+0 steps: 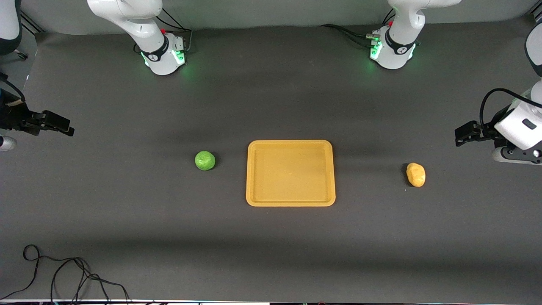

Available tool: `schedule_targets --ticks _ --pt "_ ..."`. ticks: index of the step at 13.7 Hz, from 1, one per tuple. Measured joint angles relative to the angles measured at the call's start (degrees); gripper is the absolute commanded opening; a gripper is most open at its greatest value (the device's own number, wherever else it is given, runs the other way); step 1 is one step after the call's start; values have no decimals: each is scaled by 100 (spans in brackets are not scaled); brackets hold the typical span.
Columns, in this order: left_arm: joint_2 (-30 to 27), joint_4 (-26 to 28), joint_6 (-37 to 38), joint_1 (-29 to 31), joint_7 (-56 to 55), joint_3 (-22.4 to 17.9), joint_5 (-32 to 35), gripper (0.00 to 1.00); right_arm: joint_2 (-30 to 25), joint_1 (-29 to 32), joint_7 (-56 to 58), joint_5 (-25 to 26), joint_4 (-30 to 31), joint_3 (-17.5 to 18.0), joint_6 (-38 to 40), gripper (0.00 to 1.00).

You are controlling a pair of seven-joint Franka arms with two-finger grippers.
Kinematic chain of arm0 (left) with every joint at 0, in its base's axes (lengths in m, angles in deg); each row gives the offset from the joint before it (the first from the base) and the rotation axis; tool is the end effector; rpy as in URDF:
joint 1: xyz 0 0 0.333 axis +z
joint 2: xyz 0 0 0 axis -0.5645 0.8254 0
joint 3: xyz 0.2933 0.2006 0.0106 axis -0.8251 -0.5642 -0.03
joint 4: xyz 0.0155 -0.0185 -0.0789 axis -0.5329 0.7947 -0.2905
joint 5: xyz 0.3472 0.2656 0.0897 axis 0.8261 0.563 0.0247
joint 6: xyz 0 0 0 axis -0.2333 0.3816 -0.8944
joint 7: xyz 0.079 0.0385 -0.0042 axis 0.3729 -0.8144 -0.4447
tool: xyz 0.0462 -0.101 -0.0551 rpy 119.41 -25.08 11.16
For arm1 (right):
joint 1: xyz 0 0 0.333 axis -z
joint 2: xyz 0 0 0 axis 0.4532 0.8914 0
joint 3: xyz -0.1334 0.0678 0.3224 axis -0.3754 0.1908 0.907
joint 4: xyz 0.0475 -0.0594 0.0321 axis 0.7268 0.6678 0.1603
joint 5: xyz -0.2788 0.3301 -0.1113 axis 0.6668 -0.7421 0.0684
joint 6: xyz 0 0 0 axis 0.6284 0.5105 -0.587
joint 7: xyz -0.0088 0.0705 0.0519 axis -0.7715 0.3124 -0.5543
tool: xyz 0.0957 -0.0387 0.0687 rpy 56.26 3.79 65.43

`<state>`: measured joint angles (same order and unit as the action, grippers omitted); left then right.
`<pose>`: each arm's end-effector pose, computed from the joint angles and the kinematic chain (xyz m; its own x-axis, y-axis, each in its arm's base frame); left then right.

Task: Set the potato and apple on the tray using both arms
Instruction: 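Reach the left gripper down to the yellow potato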

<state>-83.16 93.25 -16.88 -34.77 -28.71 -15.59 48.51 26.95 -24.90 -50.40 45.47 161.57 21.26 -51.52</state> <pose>0.6454 -0.0150 0.5694 0.9966 -0.0793 -0.0207 -0.0799 -0.9963 -0.0305 0.6178 -0.0344 0.6173 0.9964 -0.0672 -0.0522 -0.0670 -0.9977 0.0044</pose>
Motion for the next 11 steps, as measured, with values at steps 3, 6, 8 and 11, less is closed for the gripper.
schedule_targets --ticks 3,6,8,11 --pt "11 19 0 0 -157 0 0 100 0 0 0 0 -2 0 0 100" --pt "12 20 0 0 -160 0 0 100 0 0 0 0 -5 0 0 100" --pt "14 54 -22 0 -159 2 0 100 0 0 0 0 -6 0 0 100" --pt "26 458 -376 0 -158 2 1 99 0 0 0 0 -14 0 -2 100"
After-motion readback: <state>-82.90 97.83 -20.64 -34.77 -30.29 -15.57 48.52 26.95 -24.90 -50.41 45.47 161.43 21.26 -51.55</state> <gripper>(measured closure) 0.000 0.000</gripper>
